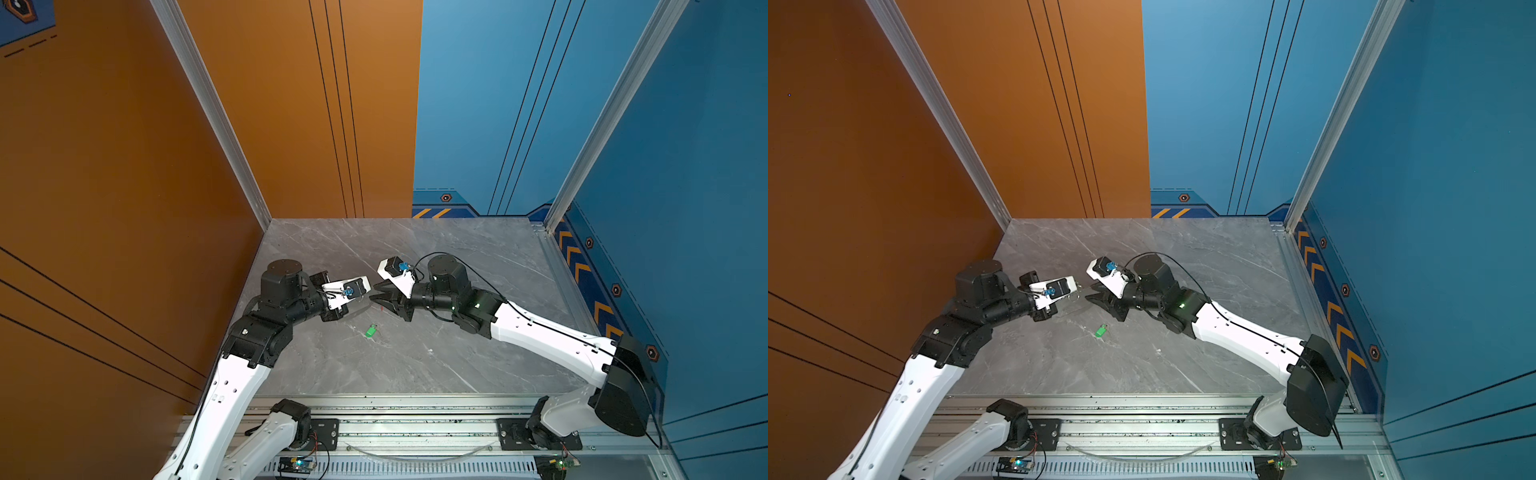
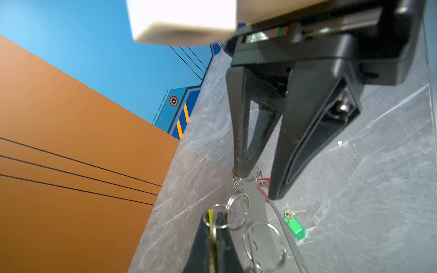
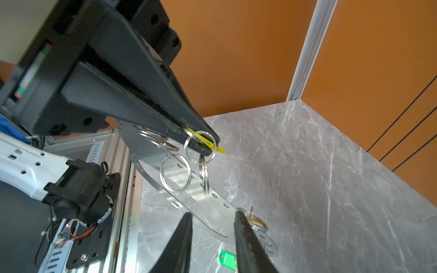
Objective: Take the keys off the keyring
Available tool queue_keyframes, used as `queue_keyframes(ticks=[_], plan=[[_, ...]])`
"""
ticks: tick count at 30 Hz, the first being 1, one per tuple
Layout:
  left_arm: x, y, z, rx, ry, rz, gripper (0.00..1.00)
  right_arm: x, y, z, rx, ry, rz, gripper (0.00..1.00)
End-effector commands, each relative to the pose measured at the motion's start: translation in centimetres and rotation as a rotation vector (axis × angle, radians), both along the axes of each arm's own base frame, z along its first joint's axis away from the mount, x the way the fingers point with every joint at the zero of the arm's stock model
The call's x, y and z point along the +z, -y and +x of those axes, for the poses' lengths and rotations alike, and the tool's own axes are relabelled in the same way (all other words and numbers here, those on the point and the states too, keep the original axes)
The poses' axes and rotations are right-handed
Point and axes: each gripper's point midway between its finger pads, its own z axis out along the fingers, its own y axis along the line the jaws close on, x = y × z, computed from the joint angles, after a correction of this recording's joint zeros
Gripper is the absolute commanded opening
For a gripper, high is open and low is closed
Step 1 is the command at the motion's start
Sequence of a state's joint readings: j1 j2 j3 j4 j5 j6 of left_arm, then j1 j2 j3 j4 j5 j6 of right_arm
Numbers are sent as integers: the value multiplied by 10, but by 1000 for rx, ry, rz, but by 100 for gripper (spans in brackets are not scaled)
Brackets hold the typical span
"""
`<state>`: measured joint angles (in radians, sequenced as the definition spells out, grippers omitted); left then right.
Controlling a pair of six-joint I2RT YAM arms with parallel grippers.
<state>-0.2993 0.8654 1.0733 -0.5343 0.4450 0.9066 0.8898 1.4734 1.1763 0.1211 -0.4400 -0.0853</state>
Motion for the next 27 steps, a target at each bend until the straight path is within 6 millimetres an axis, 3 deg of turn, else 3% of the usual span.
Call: queue_keyframes(ticks=[1, 9, 19, 27], plan=[[13, 5, -2, -21, 8, -72, 0, 30, -4, -1, -12, 10, 136, 28], [15, 9, -1, -39, -8, -75, 0, 40, -3, 4, -13, 15, 174, 28], [25, 11, -2, -47, 3, -89, 0, 27, -10, 1, 41, 2, 108, 20], [25, 11, -2, -43, 2, -90, 0, 31, -9, 5, 57, 2, 104, 5]])
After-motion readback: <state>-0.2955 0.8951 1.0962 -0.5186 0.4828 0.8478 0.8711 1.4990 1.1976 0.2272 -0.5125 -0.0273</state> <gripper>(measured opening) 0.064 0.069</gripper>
